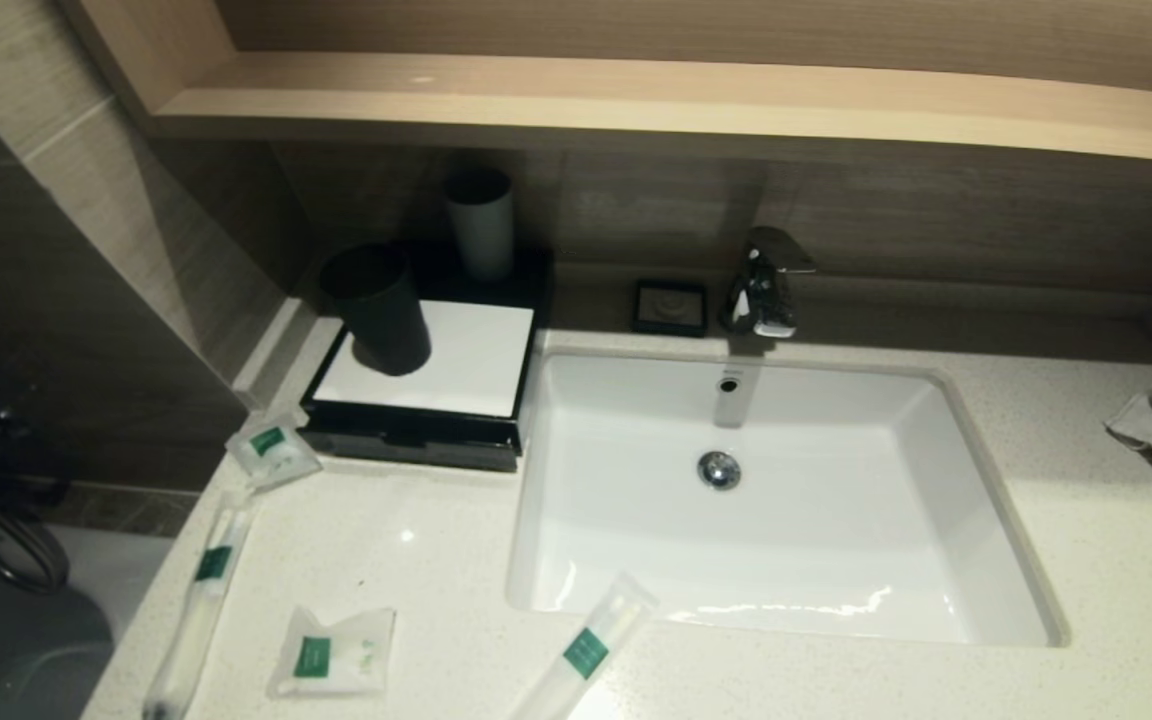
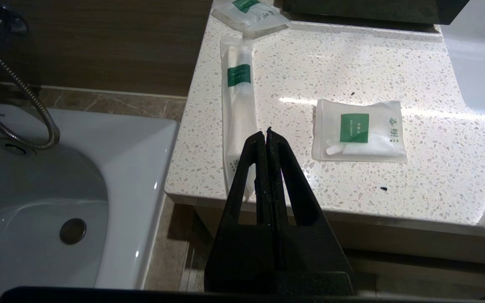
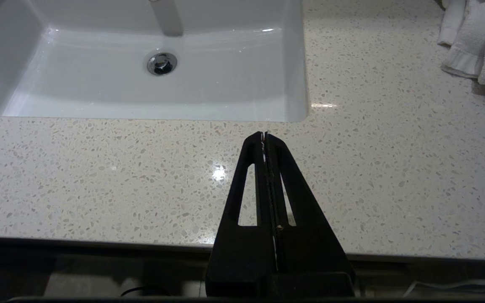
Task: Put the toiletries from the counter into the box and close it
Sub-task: Pick up the cup
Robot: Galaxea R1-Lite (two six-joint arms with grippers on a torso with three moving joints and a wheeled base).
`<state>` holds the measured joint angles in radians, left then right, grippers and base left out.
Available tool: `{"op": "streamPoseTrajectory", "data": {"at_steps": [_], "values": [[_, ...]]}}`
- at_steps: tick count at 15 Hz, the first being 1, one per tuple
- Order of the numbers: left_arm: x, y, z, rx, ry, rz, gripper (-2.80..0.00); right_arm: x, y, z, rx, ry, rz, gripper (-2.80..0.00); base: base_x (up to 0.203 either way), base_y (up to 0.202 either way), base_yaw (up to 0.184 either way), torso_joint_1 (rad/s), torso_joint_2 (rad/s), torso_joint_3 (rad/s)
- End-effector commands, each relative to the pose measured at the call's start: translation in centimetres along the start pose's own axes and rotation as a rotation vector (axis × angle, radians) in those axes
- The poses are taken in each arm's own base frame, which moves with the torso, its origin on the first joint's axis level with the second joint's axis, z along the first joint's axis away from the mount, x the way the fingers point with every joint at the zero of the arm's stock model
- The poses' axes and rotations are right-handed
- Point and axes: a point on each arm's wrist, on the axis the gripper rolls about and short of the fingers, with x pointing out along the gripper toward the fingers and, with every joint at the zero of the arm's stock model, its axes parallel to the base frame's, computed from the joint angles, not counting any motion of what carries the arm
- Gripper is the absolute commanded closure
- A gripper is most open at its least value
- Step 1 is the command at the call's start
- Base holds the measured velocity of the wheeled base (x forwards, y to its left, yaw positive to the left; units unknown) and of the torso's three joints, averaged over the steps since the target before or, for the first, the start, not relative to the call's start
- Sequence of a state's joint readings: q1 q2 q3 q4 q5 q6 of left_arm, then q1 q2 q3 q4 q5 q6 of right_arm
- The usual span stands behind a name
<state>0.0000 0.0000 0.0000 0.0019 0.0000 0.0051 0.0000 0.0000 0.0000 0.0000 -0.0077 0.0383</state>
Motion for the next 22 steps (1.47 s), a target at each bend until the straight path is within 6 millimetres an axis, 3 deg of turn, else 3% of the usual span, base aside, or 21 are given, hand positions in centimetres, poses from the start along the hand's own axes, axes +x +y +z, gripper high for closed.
{"op": "streamPoseTrajectory", "data": {"at_steps": [1,17,22], "values": [[0.0,0.0,0.0,-0.001,0.000,0.000,0.00,0.0,0.0,0.0,0.000,0.000,0.000,0.00,0.000,0.000,0.000,0.000,0.00,0.000],[0.0,0.0,0.0,0.013,0.000,0.003,0.00,0.0,0.0,0.0,0.000,0.000,0.000,0.00,0.000,0.000,0.000,0.000,0.00,0.000],[-0.6,0.0,2.0,0.023,-0.070,-0.004,0.00,0.0,0.0,0.0,0.000,0.000,0.000,0.00,0.000,0.000,0.000,0.000,0.00,0.000]]}}
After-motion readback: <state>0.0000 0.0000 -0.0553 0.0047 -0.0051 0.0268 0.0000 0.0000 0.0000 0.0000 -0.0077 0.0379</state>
